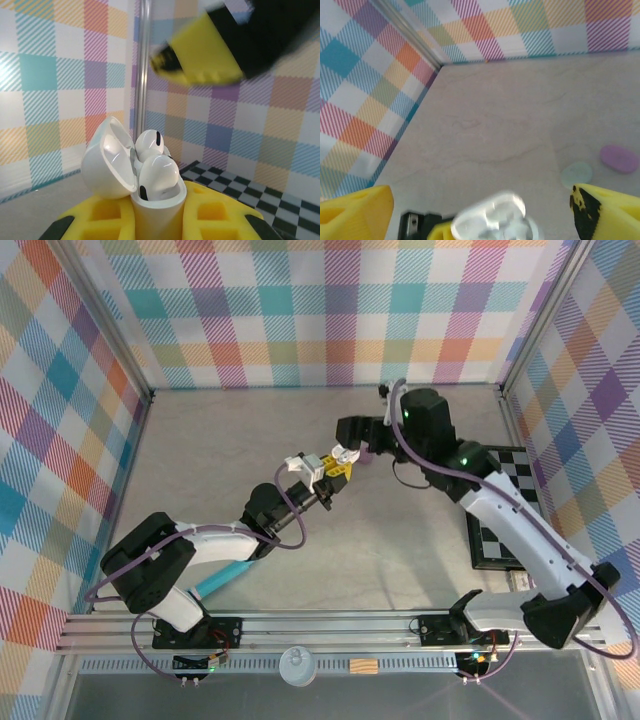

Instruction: Insert wireless bluetooth earbuds into charging case

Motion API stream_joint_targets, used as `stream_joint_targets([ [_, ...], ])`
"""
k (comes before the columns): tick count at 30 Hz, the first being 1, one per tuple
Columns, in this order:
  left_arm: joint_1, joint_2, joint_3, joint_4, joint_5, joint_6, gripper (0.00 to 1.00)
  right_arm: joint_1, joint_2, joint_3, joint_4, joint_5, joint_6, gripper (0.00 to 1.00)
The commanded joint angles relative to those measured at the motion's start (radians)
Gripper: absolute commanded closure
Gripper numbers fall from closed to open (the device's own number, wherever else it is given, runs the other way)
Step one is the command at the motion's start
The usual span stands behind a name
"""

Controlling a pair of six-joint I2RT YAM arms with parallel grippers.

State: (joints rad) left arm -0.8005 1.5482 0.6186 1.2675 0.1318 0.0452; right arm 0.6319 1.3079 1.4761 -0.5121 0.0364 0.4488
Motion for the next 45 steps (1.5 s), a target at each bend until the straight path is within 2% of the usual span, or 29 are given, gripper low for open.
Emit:
stream_joint_targets([
  [1,0.011,-0.007,-0.011,0.069,0.065,0.069,1.00,-0.017,0.108,0.108,-0.197,0.034,-0.045,0.08],
  [7,0.015,-0.023,-0.020,0.060,0.059,0.096,1.00,-0.027,0.244,0.242,-0.338,-0.038,-0.038,0.09],
  [14,0.024,-0.019,-0.010,0.057,0.051,0.090,1.00,-0.029,0.271,0.251,-0.450,-0.087,-0.059,0.10],
  [21,0.026,-0.029,-0.018,0.057,0.020,0.074,1.00,-0.029,0.175,0.133,-0.465,-0.113,-0.060,0.11],
  [29,0.035,-0.037,-0.029,0.055,0.042,0.060,1.00,-0.030,0.068,0.066,-0.415,-0.141,-0.102,0.11],
  [33,0.075,-0.077,-0.059,0.029,0.131,0.023,1.00,-0.029,-0.023,-0.012,-0.278,-0.213,-0.280,0.11],
  [37,0.118,-0.160,-0.090,-0.047,0.270,0.005,1.00,-0.035,-0.122,-0.136,-0.131,-0.384,-0.534,0.10],
  [41,0.167,-0.210,-0.094,-0.096,0.482,-0.062,1.00,-0.050,-0.127,-0.156,-0.158,-0.548,-0.764,0.11],
  [43,0.187,-0.235,-0.093,-0.129,0.594,-0.072,1.00,-0.052,-0.113,-0.141,-0.216,-0.587,-0.863,0.11],
  [45,0.202,-0.266,-0.083,-0.200,0.657,-0.058,1.00,-0.052,-0.088,-0.112,-0.270,-0.590,-0.933,0.13],
])
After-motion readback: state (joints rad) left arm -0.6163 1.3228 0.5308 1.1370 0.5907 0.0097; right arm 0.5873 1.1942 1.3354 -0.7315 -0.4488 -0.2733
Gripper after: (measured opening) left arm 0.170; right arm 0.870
